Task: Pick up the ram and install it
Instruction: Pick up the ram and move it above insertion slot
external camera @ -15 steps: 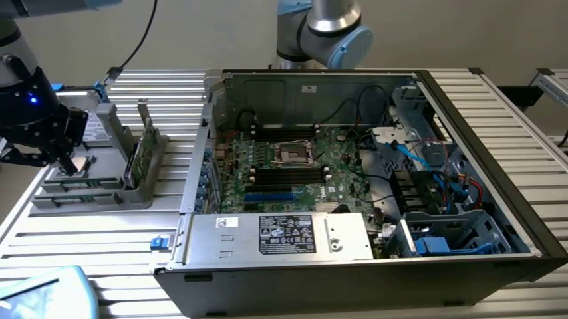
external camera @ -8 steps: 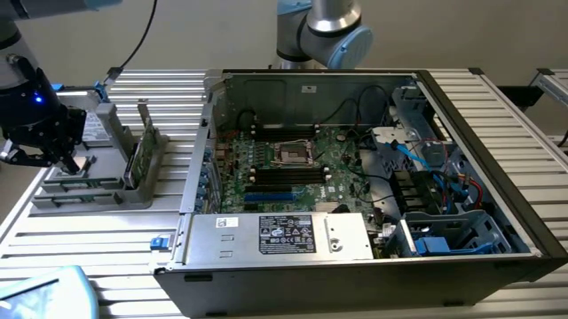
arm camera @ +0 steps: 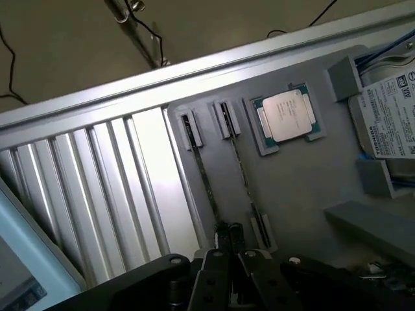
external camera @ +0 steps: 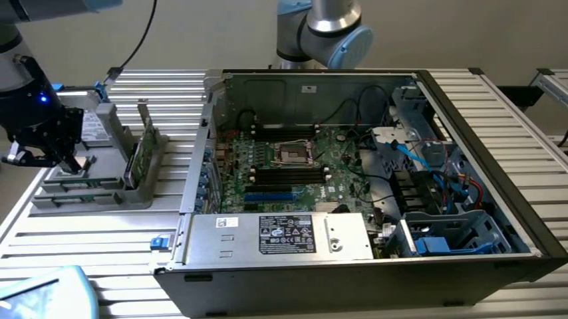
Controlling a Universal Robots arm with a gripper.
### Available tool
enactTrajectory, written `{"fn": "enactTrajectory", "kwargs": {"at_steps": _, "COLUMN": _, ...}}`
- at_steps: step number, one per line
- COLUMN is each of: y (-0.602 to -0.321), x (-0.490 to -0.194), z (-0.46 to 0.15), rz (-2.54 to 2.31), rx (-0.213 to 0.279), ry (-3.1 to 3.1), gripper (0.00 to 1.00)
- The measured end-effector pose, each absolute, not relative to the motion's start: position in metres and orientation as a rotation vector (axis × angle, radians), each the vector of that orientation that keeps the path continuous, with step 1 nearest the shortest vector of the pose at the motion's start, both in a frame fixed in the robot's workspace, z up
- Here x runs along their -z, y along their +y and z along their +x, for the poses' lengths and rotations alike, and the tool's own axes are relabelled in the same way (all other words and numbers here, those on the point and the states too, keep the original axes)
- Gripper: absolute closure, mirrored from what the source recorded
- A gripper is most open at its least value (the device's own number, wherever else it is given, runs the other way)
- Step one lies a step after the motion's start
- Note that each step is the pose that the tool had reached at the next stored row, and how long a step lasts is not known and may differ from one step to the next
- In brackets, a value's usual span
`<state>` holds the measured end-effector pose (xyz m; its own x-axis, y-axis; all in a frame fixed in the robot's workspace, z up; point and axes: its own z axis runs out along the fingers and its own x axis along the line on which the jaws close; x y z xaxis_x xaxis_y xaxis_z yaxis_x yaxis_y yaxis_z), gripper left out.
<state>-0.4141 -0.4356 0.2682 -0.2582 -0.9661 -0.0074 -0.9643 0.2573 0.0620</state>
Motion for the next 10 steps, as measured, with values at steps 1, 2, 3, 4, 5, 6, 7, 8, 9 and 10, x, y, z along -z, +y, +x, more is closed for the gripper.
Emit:
{"fn": "enactTrajectory", "kwargs": {"at_steps": 1, "y": -0.4356, "x": -0.2678, "z": -0.414, "rz": 1.916, "rx": 0.086, "ry": -2.449, "gripper": 0.9}}
{"fn": "enactTrajectory", "kwargs": {"at_steps": 2, "y": -0.4356, "x": -0.2675, "z": -0.414, "rz": 1.941, "rx": 0.089, "ry": -2.431, "gripper": 0.9}}
{"fn": "enactTrajectory", "kwargs": {"at_steps": 3, "y": -0.4356, "x": -0.2672, "z": -0.414, "rz": 1.962, "rx": 0.092, "ry": -2.415, "gripper": 0.9}}
{"fn": "enactTrajectory", "kwargs": {"at_steps": 4, "y": -0.4356, "x": -0.2668, "z": -0.414, "rz": 1.985, "rx": 0.095, "ry": -2.398, "gripper": 0.9}}
{"fn": "enactTrajectory", "kwargs": {"at_steps": 5, "y": -0.4357, "x": -0.2664, "z": -0.414, "rz": 2.008, "rx": 0.098, "ry": -2.381, "gripper": 0.9}}
{"fn": "enactTrajectory", "kwargs": {"at_steps": 6, "y": -0.4357, "x": -0.266, "z": -0.414, "rz": 2.031, "rx": 0.103, "ry": -2.363, "gripper": 0.9}}
{"fn": "enactTrajectory", "kwargs": {"at_steps": 7, "y": -0.4356, "x": -0.2657, "z": -0.414, "rz": 2.054, "rx": 0.107, "ry": -2.346, "gripper": 0.9}}
{"fn": "enactTrajectory", "kwargs": {"at_steps": 8, "y": -0.4356, "x": -0.2654, "z": -0.414, "rz": 2.076, "rx": 0.111, "ry": -2.328, "gripper": 0.9}}
{"fn": "enactTrajectory", "kwargs": {"at_steps": 9, "y": -0.4357, "x": -0.2652, "z": -0.414, "rz": 2.099, "rx": 0.118, "ry": -2.311, "gripper": 0.9}}
{"fn": "enactTrajectory", "kwargs": {"at_steps": 10, "y": -0.4357, "x": -0.2649, "z": -0.414, "rz": 2.123, "rx": 0.126, "ry": -2.295, "gripper": 0.9}}
